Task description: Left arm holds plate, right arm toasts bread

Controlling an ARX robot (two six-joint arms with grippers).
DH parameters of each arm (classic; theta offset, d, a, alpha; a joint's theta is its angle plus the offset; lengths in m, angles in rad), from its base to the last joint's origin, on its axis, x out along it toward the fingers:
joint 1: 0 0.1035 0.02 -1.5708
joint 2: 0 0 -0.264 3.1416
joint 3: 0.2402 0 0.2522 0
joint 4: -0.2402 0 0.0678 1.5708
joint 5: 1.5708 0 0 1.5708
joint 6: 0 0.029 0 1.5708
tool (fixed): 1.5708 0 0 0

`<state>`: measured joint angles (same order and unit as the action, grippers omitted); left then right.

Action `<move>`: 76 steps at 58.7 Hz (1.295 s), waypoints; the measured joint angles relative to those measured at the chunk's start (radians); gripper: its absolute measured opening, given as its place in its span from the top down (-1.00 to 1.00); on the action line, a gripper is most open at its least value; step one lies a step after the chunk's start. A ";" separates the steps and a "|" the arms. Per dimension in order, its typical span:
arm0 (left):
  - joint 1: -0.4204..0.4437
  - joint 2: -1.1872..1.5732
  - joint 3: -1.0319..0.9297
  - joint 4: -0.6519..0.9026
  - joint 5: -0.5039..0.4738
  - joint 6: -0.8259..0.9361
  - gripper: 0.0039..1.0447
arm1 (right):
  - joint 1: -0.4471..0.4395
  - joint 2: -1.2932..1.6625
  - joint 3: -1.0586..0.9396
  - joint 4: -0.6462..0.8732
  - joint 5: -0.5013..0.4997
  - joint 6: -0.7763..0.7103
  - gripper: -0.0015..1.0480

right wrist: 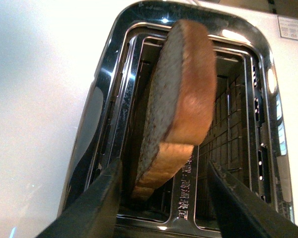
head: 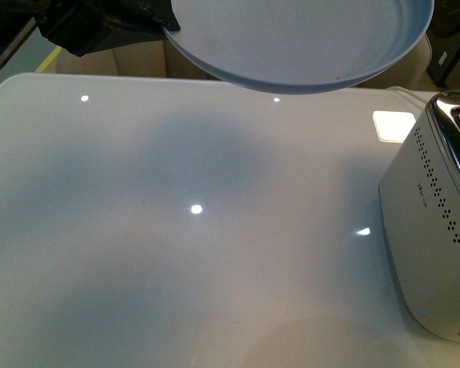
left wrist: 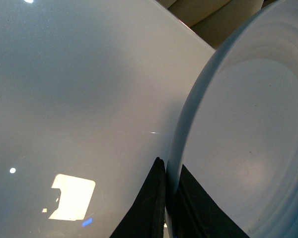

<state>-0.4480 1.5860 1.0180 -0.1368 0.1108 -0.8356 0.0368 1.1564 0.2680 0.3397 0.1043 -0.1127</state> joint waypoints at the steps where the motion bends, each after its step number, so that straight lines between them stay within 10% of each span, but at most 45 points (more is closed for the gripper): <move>1: 0.000 0.000 0.000 0.000 0.000 0.000 0.94 | -0.001 -0.016 0.000 -0.006 0.001 0.004 -0.19; 17: 0.000 0.000 0.000 0.000 0.000 0.000 0.94 | -0.003 -0.285 -0.027 -0.071 0.059 0.027 -0.86; 36: 0.000 0.000 0.000 0.000 0.001 0.000 0.94 | -0.009 -0.409 -0.043 -0.093 0.060 0.040 -0.82; 46: 0.000 0.000 0.000 0.000 0.001 0.000 0.94 | -0.032 -0.427 -0.174 0.262 -0.103 0.088 -0.33; 68: 0.000 0.000 0.000 0.000 0.001 0.000 0.94 | -0.034 -0.603 -0.250 0.201 -0.105 0.100 0.94; 76: 0.000 0.000 0.000 0.000 0.000 0.000 0.94 | -0.034 -0.676 -0.250 0.134 -0.104 0.102 0.96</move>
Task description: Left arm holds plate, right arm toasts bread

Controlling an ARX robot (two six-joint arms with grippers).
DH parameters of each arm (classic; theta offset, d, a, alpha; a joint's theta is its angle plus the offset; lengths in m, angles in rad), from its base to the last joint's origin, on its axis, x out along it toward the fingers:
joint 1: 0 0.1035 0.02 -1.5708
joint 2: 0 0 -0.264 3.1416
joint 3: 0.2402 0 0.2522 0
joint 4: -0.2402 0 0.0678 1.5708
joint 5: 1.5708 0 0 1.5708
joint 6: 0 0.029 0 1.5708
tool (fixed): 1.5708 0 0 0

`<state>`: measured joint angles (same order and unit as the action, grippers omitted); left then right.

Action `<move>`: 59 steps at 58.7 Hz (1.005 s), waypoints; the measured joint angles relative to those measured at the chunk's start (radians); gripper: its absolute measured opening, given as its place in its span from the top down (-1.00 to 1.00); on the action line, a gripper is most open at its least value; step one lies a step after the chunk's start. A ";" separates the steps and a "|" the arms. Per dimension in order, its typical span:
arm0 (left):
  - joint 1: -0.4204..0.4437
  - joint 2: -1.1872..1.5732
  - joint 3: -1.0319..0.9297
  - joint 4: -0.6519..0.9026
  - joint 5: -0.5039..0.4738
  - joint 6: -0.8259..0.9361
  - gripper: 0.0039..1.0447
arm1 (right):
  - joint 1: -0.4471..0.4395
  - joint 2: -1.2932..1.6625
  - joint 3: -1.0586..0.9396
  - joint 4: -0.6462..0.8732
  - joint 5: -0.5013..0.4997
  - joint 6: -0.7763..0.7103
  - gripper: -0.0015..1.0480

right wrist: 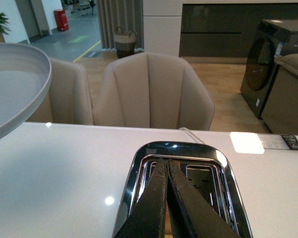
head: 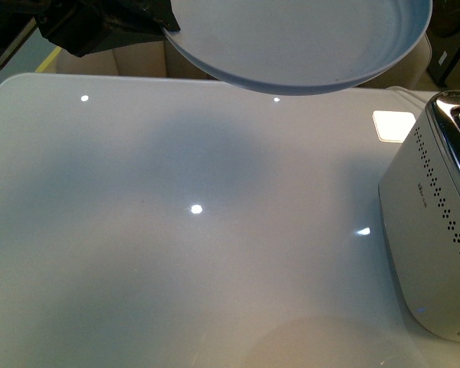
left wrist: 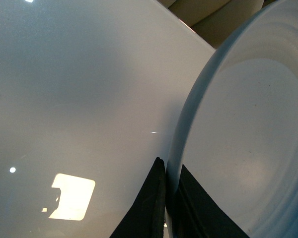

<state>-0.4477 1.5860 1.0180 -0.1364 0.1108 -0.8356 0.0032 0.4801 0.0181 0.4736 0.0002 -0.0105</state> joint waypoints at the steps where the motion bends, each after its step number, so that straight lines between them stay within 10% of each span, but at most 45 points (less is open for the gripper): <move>1: 0.000 0.000 0.000 0.000 0.000 0.000 0.94 | 0.000 -0.006 0.000 -0.005 0.000 0.000 0.96; 59: 0.000 0.000 0.000 0.000 -0.001 0.000 0.94 | 0.000 -0.468 0.000 -0.468 0.000 0.000 0.96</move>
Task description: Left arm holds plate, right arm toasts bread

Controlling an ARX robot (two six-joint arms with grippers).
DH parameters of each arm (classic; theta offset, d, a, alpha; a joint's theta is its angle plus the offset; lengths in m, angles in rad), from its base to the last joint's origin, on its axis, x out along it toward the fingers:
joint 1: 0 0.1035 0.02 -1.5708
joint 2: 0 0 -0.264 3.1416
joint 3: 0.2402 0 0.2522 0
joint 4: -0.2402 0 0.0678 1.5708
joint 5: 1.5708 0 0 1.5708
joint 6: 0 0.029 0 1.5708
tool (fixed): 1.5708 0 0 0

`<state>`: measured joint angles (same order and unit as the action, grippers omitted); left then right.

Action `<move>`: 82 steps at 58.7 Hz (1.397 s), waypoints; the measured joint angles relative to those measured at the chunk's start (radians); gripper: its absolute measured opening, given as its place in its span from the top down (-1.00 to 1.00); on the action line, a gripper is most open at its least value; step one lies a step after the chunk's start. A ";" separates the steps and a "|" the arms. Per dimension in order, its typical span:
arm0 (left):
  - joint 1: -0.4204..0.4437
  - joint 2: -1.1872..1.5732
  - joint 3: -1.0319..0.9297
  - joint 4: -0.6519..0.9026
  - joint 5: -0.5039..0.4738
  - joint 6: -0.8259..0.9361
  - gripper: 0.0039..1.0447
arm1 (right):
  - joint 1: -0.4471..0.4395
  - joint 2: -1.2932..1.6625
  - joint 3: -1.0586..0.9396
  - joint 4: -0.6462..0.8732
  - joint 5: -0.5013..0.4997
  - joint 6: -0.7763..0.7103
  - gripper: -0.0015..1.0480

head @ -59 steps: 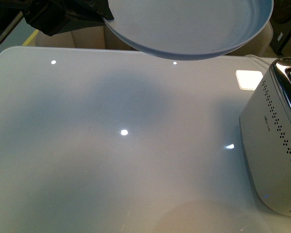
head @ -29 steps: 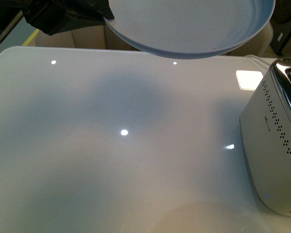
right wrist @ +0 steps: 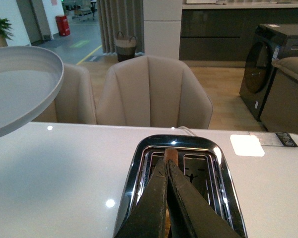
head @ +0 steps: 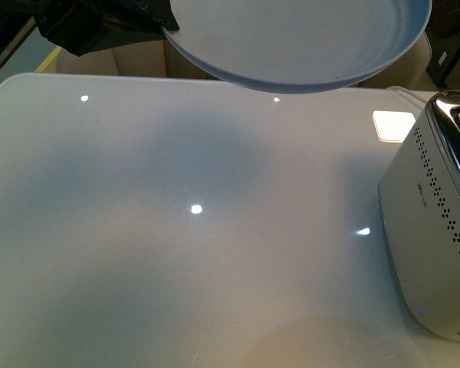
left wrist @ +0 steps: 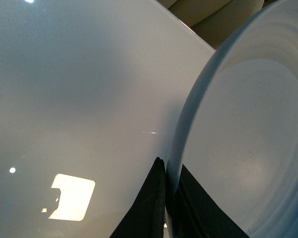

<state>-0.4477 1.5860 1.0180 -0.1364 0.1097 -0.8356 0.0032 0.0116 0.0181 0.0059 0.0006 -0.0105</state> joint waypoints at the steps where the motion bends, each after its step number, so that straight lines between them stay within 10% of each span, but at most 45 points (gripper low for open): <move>1: 0.000 0.000 0.000 0.000 0.001 0.000 0.94 | 0.000 -0.002 0.000 -0.001 0.000 0.000 0.96; 12: 0.000 0.000 0.000 0.001 0.001 0.000 0.94 | 0.000 -0.005 0.000 -0.005 0.000 0.000 0.89; 45: 0.000 0.000 0.000 0.001 0.002 0.000 0.94 | 0.000 -0.006 0.000 -0.005 0.000 0.001 -0.86; 82: 0.005 0.006 0.049 -0.147 -0.122 0.008 0.94 | 0.000 -0.006 0.000 -0.005 0.000 0.000 -0.83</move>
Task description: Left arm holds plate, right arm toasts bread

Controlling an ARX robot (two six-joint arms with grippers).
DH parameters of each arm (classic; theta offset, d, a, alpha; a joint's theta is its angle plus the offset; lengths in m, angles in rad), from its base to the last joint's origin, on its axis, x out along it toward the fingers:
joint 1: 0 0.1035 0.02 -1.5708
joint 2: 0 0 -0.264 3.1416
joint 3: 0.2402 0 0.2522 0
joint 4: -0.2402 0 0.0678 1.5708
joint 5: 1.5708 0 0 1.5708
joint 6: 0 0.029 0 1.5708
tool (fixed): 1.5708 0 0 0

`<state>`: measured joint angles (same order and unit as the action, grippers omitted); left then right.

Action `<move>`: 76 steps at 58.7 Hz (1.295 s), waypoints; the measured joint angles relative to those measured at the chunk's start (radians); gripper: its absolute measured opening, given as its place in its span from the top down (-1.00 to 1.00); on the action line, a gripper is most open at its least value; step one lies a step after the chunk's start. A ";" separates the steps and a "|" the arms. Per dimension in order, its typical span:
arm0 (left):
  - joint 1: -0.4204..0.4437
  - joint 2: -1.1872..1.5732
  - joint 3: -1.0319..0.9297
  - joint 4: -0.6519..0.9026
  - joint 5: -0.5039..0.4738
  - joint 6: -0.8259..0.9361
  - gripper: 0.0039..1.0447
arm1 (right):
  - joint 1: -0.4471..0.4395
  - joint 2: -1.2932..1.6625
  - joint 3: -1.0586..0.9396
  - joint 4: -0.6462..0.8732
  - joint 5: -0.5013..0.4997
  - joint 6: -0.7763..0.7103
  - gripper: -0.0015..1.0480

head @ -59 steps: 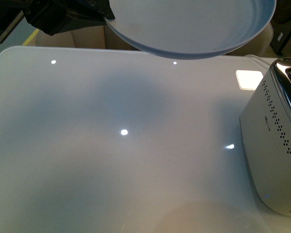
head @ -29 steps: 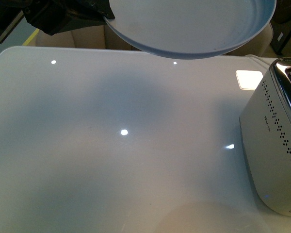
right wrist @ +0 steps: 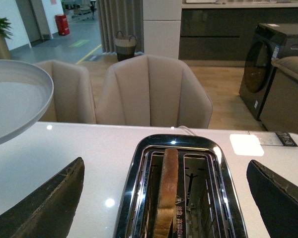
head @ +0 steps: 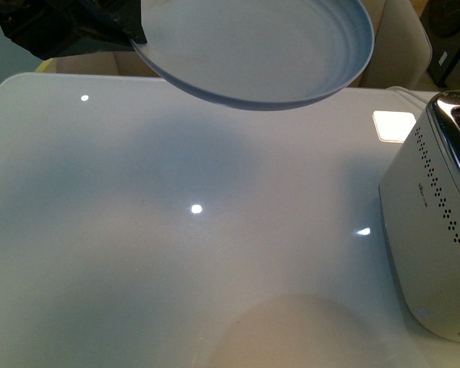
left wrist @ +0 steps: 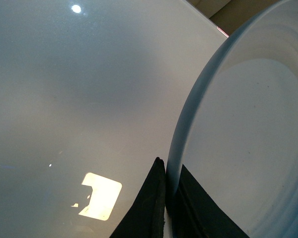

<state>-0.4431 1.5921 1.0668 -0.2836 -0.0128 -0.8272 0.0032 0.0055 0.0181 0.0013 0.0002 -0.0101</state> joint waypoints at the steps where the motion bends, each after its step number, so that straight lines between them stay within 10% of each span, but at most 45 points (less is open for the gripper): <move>1: 0.001 0.000 0.000 0.000 0.002 -0.001 0.94 | 0.000 0.000 0.000 0.000 0.000 0.000 -0.83; 52: 0.571 0.276 -0.375 0.470 0.204 0.280 0.94 | 0.000 0.000 0.000 0.000 0.000 0.000 -0.83; 76: 0.627 0.573 -0.422 0.699 0.231 0.291 0.94 | 0.000 0.000 0.000 0.000 0.000 0.000 -0.83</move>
<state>0.1837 2.1654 0.6449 0.4156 0.2180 -0.5358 0.0032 0.0055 0.0181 0.0013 0.0002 -0.0101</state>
